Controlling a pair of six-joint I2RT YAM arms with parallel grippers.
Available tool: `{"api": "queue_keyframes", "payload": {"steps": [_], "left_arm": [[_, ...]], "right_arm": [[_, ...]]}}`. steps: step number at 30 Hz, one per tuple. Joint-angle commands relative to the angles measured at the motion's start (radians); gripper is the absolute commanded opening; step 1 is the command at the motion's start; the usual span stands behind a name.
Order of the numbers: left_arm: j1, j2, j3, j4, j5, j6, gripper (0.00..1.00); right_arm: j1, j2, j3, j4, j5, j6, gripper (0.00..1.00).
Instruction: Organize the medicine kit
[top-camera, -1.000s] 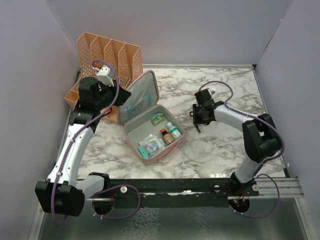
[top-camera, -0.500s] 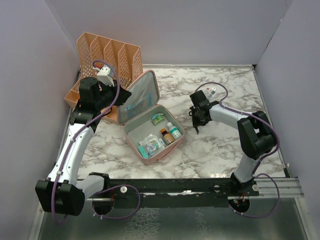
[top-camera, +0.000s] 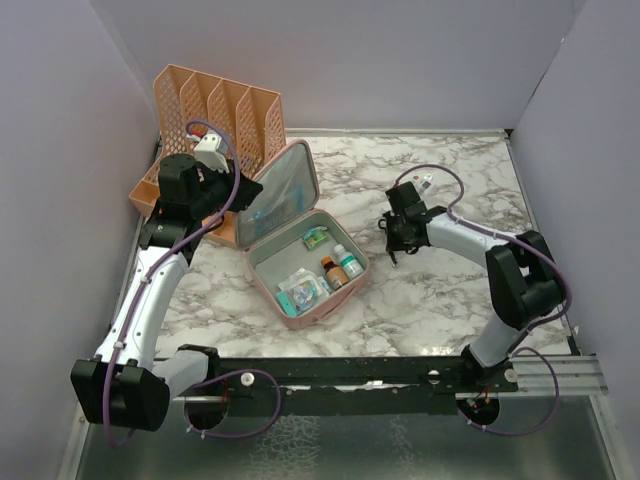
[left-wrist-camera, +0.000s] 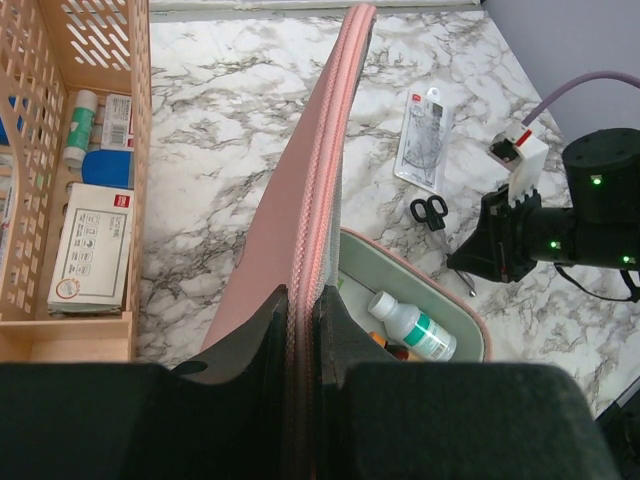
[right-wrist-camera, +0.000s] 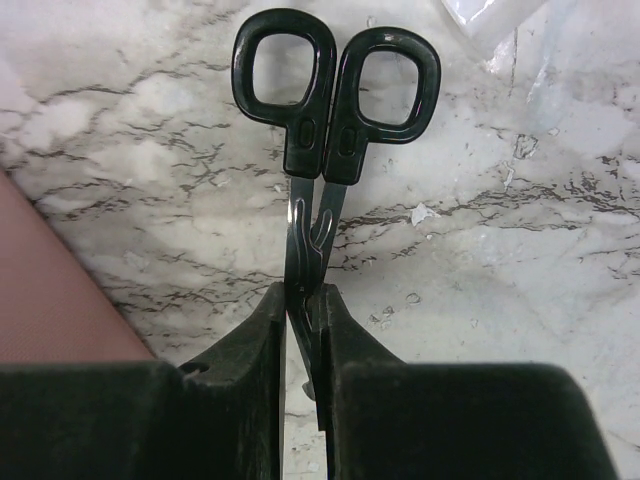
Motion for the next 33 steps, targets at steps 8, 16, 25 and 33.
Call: {"api": "queue_keyframes", "payload": {"steps": [8, 16, 25, 33], "left_arm": [[-0.005, 0.024, -0.020, -0.036, 0.033, 0.006, 0.00], [-0.004, 0.026, -0.003, -0.028, 0.035, 0.031, 0.00], [-0.004, 0.027, -0.011, -0.008, 0.051, 0.043, 0.00], [-0.004, 0.018, 0.018, -0.026, 0.078, 0.022, 0.00]], "right_arm": [[0.003, -0.230, -0.094, 0.194, -0.125, 0.088, 0.01], [0.026, -0.427, -0.171, 0.383, -0.221, 0.243, 0.01], [0.089, -0.527, -0.183, 0.546, -0.284, 0.456, 0.01], [0.254, -0.450, -0.103, 0.695, -0.205, 0.493, 0.01]]}}
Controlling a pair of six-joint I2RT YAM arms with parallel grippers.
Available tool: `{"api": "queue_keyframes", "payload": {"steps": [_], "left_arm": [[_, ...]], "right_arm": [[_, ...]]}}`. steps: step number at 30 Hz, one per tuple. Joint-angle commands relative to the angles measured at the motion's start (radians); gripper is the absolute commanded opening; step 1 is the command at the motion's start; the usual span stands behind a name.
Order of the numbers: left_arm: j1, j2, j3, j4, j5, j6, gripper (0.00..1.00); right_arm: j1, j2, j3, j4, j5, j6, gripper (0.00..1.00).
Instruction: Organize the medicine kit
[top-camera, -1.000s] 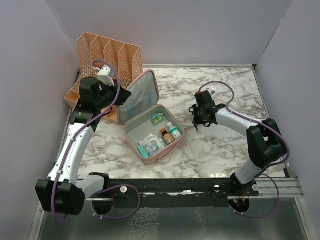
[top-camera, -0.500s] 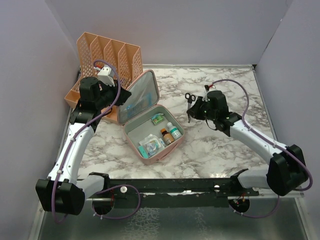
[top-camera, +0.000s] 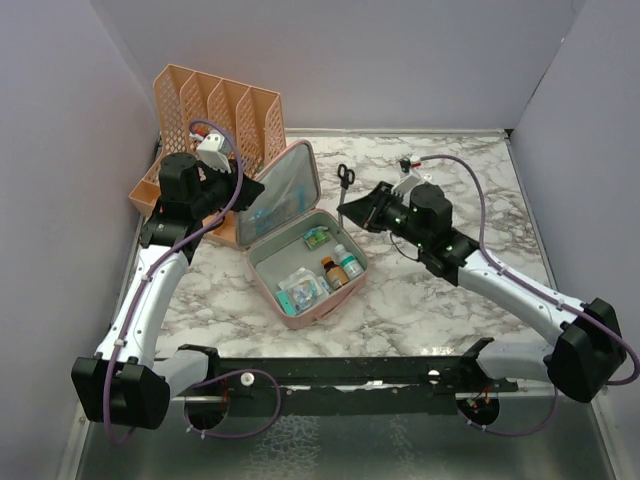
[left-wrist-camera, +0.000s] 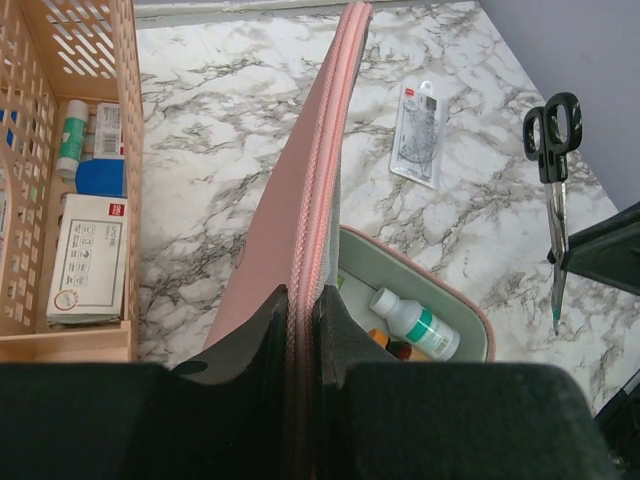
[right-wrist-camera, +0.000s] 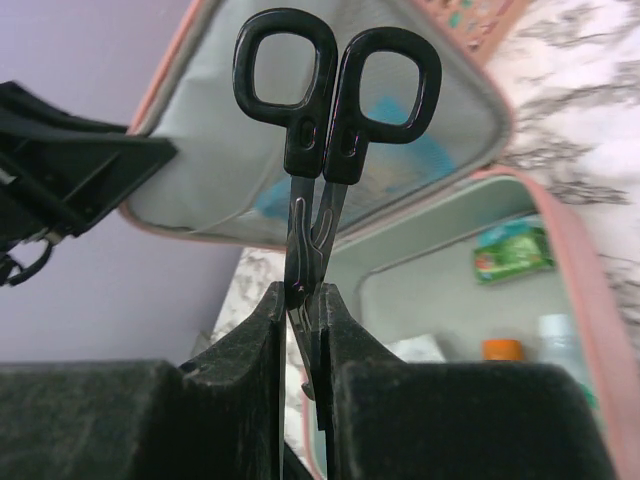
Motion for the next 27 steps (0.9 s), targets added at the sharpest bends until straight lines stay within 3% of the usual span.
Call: {"api": "queue_keyframes", "payload": {"steps": [1, 9, 14, 27], "left_arm": [[-0.004, 0.005, 0.016, -0.038, 0.053, -0.013, 0.00], [-0.004, 0.005, 0.037, -0.084, 0.032, -0.045, 0.00], [-0.004, 0.026, 0.078, -0.140, 0.011, -0.068, 0.00], [-0.002, 0.035, 0.120, -0.195, -0.061, -0.104, 0.00]], "right_arm": [[0.108, 0.060, 0.073, 0.155, 0.071, 0.030, 0.01], [0.255, 0.198, 0.163, 0.325, 0.313, 0.003, 0.01], [0.280, 0.321, 0.235, 0.431, 0.444, -0.052, 0.01], [0.314, 0.534, 0.369, 0.650, 0.581, -0.230, 0.01]]}}
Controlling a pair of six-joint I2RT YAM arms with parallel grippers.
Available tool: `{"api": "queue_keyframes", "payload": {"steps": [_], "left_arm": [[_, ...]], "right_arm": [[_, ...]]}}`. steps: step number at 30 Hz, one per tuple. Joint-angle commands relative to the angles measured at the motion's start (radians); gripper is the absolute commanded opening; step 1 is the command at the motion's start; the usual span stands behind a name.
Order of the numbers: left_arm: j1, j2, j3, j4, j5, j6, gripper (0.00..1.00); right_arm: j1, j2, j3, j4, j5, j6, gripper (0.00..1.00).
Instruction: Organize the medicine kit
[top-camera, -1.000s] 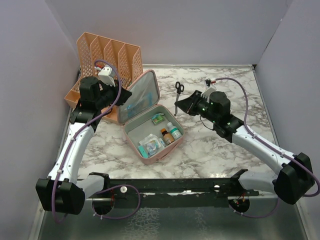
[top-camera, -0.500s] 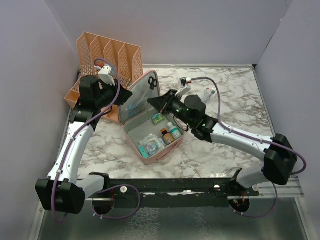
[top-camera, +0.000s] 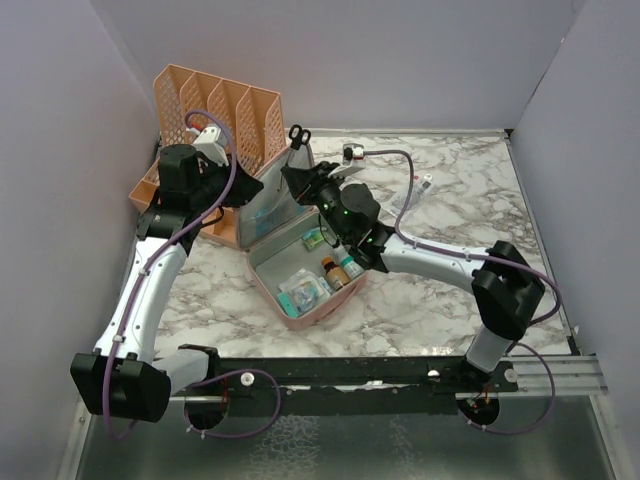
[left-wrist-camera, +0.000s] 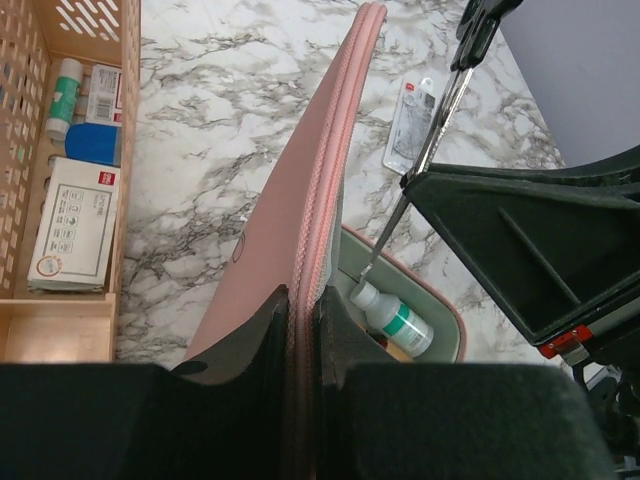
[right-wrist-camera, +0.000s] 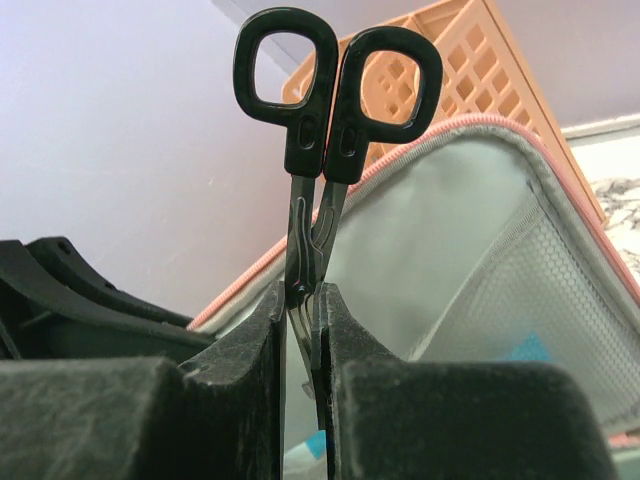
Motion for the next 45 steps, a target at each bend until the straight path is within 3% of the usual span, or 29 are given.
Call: {"api": "queue_keyframes", "payload": {"steps": [1, 16, 31, 45], "left_arm": [[-0.002, -0.002, 0.028, -0.073, -0.048, -0.036, 0.00], [0.002, 0.015, 0.058, -0.084, -0.018, -0.034, 0.00], [0.015, 0.018, 0.068, -0.086, -0.034, -0.040, 0.00], [0.016, -0.003, 0.060, -0.078, -0.030, -0.034, 0.00]], "right_arm": [[0.027, 0.061, 0.062, 0.134, 0.094, -0.087, 0.01], [0.084, 0.201, 0.036, 0.349, 0.123, -0.159, 0.01], [0.144, 0.192, -0.034, 0.325, 0.093, -0.078, 0.01], [0.145, 0.162, -0.066, 0.277, -0.125, 0.100, 0.01]]}}
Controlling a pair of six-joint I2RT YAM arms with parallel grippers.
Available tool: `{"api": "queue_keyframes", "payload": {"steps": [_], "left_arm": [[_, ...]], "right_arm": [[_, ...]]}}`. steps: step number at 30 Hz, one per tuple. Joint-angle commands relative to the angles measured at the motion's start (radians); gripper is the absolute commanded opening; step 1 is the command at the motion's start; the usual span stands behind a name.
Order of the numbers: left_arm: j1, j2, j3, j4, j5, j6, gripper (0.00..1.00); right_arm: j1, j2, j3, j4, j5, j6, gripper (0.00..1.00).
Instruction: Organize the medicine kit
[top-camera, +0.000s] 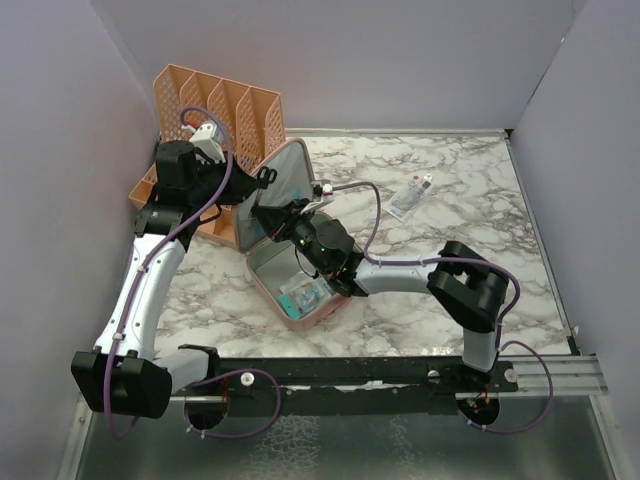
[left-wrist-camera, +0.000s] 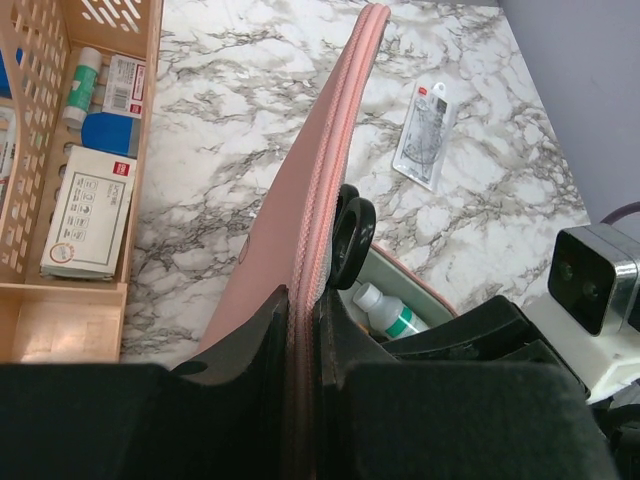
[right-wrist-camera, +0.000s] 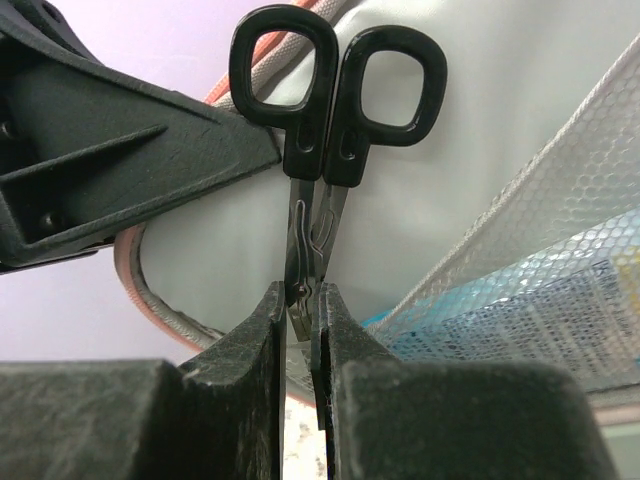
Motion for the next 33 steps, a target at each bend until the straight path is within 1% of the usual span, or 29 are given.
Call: {"api": "queue_keyframes", "payload": {"steps": [1, 4, 7, 10, 13, 16, 19, 23, 28, 30, 33], "left_arm": [[0.003, -0.020, 0.018, -0.027, -0.002, -0.012, 0.00], [0.003, -0.025, 0.017, -0.028, -0.003, -0.009, 0.00], [0.003, -0.026, 0.018, -0.027, -0.001, -0.010, 0.00], [0.004, -0.029, 0.018, -0.028, -0.001, -0.011, 0.00], [0.003, -0.033, 0.018, -0.027, -0.002, -0.007, 0.00], [0.003, -0.034, 0.018, -0.027, -0.004, -0.005, 0.00], [0.003, -0.033, 0.017, -0.028, -0.006, -0.001, 0.00], [0.005, -0.034, 0.020, -0.029, -0.010, 0.009, 0.00], [0.005, -0.037, 0.023, -0.031, -0.020, 0.038, 0.00], [0.005, -0.040, 0.023, -0.032, -0.020, 0.051, 0.00], [0.005, -0.047, 0.022, -0.030, -0.006, 0.083, 0.00]], "right_arm": [[0.006, -0.031, -0.010, -0.020, -0.104, 0.090, 0.01], [0.006, -0.036, -0.011, -0.054, -0.103, 0.140, 0.01], [0.006, -0.038, 0.012, -0.140, -0.085, 0.192, 0.01], [0.006, -0.039, 0.041, -0.237, -0.050, 0.226, 0.03], [0.005, -0.042, 0.061, -0.306, -0.022, 0.235, 0.10], [0.005, -0.061, 0.063, -0.332, -0.011, 0.221, 0.24], [-0.001, -0.096, 0.064, -0.354, -0.024, 0.195, 0.31], [-0.004, -0.136, 0.111, -0.497, 0.024, 0.175, 0.37], [-0.013, -0.203, 0.102, -0.571, 0.064, 0.157, 0.40], [-0.019, -0.229, 0.104, -0.591, 0.070, 0.125, 0.41], [-0.033, -0.255, 0.132, -0.674, 0.078, 0.080, 0.42]]}}
